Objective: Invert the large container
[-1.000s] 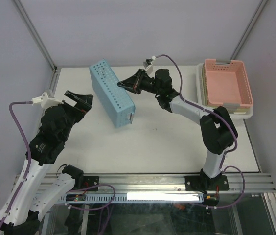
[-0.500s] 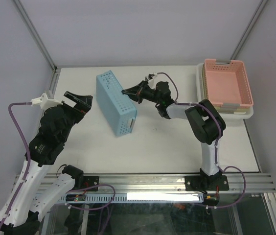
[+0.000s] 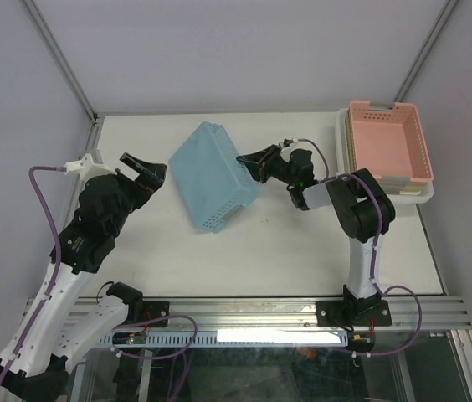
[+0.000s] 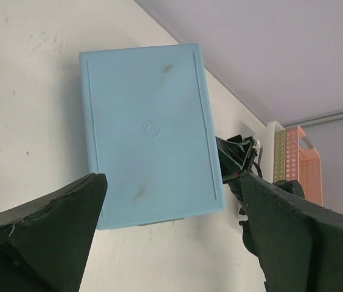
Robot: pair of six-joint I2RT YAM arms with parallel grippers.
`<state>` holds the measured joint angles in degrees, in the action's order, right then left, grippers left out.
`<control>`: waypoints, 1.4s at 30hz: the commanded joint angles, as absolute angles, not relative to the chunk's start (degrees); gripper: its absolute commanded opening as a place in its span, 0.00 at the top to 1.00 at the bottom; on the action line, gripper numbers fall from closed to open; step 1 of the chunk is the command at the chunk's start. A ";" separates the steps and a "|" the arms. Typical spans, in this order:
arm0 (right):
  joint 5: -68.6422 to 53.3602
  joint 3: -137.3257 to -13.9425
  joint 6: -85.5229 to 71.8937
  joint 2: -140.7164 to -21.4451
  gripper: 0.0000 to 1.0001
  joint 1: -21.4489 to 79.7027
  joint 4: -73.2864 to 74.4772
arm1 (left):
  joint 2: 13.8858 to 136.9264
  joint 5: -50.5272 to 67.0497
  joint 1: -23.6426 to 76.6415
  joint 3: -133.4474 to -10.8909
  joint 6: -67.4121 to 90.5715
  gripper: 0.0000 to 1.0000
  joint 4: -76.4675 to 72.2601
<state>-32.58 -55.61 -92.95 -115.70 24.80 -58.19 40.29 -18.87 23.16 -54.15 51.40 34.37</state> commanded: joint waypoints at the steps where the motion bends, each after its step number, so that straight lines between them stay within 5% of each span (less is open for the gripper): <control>1: -31.03 -54.64 -86.55 -112.06 0.60 24.12 -50.51 | 41.82 -15.38 22.68 -54.16 49.22 0.01 30.98; 8: -30.53 -57.95 -83.59 -105.21 0.55 23.84 -21.16 | 44.75 -11.83 22.71 -54.66 47.42 0.01 29.70; 9: -29.93 -58.52 -81.23 -104.35 0.51 23.82 -17.37 | 44.95 -11.59 22.69 -54.65 47.13 0.01 29.61; 10: -20.32 -59.09 -66.20 -103.52 0.32 23.84 -13.93 | 45.13 -11.46 22.69 -54.49 47.01 0.01 29.57; 11: -17.61 -59.74 -62.73 -102.88 0.28 23.87 -10.90 | 45.28 -11.35 22.68 -54.41 46.78 0.01 29.39; 26: -8.12 -58.32 -45.27 -91.32 0.22 25.27 4.24 | 54.72 -5.43 24.29 -54.60 41.38 0.01 28.48; 32: -3.01 -56.20 -35.81 -77.79 0.22 27.00 14.62 | 62.13 -12.68 33.51 -57.55 39.23 0.01 28.73; 42: 23.78 -59.58 -21.21 -53.73 0.01 22.17 33.88 | 86.88 -31.60 48.70 -79.32 35.03 0.01 33.46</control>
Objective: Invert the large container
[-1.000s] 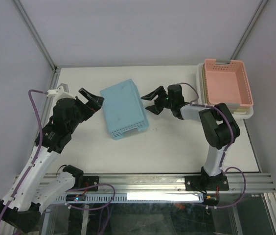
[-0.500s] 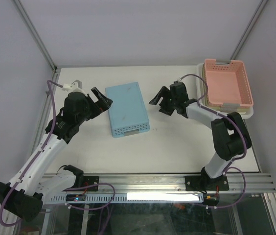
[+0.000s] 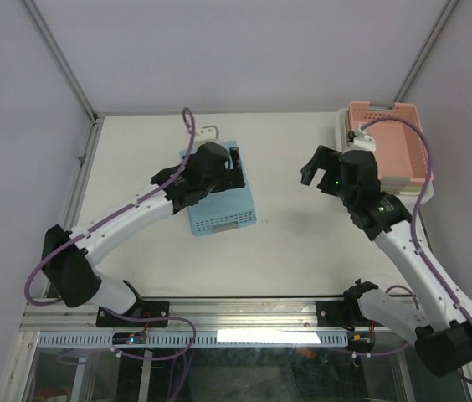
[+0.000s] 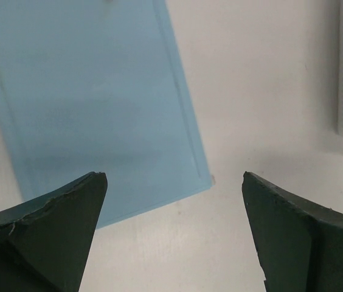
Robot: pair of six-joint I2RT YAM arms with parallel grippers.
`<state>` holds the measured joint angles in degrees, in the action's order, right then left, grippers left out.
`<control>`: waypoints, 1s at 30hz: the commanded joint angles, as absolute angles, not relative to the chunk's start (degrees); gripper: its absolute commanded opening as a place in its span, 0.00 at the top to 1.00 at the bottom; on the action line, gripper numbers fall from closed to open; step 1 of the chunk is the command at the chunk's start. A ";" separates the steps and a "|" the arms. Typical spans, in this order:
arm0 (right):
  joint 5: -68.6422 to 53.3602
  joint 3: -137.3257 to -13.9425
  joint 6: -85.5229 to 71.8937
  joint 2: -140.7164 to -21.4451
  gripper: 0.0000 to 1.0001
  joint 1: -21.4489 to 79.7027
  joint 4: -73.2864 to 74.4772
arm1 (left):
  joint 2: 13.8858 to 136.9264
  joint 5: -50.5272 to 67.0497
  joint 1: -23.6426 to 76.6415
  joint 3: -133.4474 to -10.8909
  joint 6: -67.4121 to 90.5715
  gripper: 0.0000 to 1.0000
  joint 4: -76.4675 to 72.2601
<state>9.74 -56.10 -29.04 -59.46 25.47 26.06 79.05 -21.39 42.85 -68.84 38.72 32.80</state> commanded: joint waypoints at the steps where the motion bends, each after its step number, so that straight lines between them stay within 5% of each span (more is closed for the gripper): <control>1: 25.56 -60.47 -19.94 -52.88 0.01 20.57 34.92 | 89.79 -32.89 50.42 -82.31 34.80 0.01 34.12; 7: 28.23 -66.12 -17.51 -54.53 0.01 9.54 38.66 | 104.09 -26.81 56.53 -95.14 35.33 0.01 33.32; 13: 15.26 -70.28 -19.61 -59.00 0.01 0.56 35.70 | 113.36 -21.49 58.68 -101.00 35.85 0.01 32.77; 23: 6.40 -76.77 -14.23 -72.79 0.06 -4.16 31.11 | 115.16 -20.08 58.98 -94.93 37.22 0.01 30.06; 30: -1.00 -74.94 -8.41 -78.20 0.20 -4.21 23.26 | 114.57 -18.87 58.89 -90.92 37.63 0.01 28.00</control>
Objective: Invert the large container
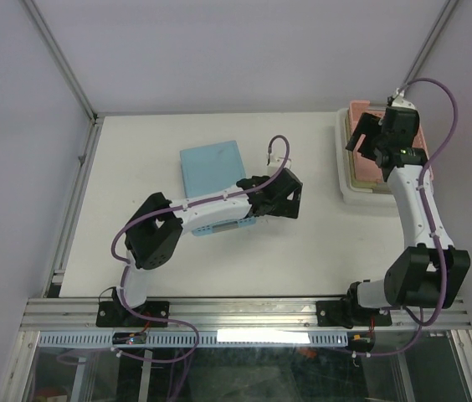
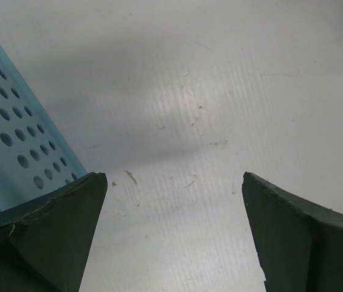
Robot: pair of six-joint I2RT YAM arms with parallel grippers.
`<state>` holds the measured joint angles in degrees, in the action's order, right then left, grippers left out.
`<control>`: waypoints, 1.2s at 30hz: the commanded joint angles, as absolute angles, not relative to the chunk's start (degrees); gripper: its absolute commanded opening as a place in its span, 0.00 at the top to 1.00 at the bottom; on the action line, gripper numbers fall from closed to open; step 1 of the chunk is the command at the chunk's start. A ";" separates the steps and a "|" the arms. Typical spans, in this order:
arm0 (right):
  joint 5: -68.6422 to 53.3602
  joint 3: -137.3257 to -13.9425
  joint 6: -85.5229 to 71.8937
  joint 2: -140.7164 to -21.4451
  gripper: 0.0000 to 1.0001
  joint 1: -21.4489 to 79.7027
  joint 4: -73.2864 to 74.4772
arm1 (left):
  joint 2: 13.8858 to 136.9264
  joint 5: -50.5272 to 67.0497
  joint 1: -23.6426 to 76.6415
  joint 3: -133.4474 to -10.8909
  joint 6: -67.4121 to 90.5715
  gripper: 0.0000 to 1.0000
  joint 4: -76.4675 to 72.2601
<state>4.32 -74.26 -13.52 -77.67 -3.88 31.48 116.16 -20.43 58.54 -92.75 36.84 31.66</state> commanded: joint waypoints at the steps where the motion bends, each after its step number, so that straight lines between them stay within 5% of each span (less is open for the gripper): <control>1: -0.56 -74.09 -7.83 -78.21 0.20 -4.22 21.17 | 114.53 -18.63 58.89 -90.54 37.83 0.01 27.74; 7: -0.16 -72.81 -5.21 -79.87 0.25 -4.22 18.17 | 115.37 -15.71 58.88 -88.44 39.60 0.01 25.82; 24: -2.26 -75.55 -5.33 -87.42 0.72 -4.28 18.64 | 108.86 -16.19 47.91 -78.54 38.65 0.01 23.60; 36: -1.31 -75.32 -5.58 -84.99 0.97 -4.31 18.86 | 103.87 -14.93 35.56 -75.99 35.74 0.01 22.65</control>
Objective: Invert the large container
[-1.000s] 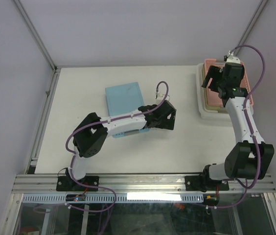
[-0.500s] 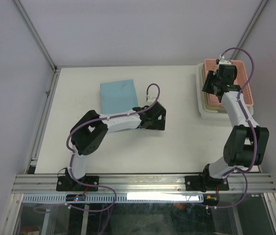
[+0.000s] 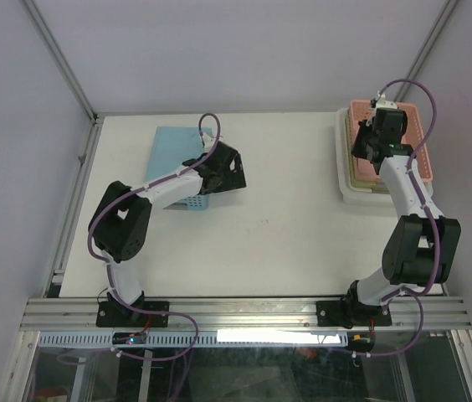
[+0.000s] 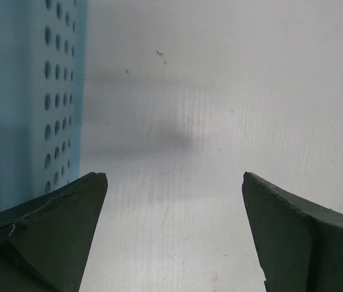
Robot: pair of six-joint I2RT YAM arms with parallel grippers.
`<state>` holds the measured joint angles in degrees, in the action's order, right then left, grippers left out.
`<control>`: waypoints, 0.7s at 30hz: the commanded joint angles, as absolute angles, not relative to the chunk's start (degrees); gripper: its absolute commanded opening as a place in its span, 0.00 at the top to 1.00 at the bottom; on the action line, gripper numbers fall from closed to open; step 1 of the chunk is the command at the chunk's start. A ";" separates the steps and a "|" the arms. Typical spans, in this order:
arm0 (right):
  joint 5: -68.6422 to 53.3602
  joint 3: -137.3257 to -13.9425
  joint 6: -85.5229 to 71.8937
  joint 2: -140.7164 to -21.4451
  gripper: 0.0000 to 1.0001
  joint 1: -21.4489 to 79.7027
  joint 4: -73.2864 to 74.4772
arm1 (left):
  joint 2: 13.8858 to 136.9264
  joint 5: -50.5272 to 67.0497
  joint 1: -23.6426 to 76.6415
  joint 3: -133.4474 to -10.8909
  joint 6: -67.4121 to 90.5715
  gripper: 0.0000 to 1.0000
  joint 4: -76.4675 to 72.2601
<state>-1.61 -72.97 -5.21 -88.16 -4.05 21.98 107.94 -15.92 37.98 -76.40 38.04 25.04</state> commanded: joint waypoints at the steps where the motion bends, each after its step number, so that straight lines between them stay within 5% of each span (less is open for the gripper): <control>1: -1.13 -75.04 -5.70 -84.58 0.98 -4.23 18.80 | 103.81 -14.64 34.84 -76.09 35.43 0.01 22.67; 21: 1.42 -78.76 -8.94 -65.05 1.00 -4.20 21.02 | 105.64 -13.92 37.06 -77.78 33.03 0.01 22.76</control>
<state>2.55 -73.67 -7.55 -68.97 -4.21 22.83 106.85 -14.17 36.99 -76.18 33.63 24.84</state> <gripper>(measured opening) 0.093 0.990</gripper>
